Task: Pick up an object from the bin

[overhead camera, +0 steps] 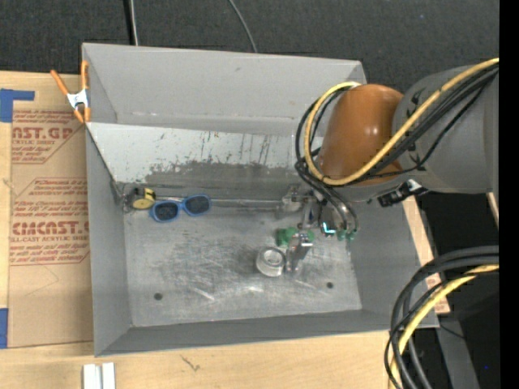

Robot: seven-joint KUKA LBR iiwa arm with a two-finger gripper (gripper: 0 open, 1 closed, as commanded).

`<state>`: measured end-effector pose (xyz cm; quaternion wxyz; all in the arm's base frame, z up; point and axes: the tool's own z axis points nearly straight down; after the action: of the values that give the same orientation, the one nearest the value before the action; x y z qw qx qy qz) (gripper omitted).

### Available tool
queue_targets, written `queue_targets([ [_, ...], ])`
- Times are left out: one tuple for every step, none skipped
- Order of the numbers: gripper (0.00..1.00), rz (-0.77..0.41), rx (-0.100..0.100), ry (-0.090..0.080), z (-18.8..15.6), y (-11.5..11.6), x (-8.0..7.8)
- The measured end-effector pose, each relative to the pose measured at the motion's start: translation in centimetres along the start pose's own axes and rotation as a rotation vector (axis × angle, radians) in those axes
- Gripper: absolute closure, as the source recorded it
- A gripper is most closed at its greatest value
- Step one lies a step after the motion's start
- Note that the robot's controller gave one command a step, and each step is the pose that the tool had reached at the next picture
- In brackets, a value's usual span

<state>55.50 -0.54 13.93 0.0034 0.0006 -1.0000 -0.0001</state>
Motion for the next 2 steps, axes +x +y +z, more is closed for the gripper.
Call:
queue_targets([
  [0.00, 0.016, -0.002, -0.015, 6.9, -5.8, -3.3],
  [0.00, 0.145, 0.001, -0.020, 6.6, -3.8, -2.4],
])
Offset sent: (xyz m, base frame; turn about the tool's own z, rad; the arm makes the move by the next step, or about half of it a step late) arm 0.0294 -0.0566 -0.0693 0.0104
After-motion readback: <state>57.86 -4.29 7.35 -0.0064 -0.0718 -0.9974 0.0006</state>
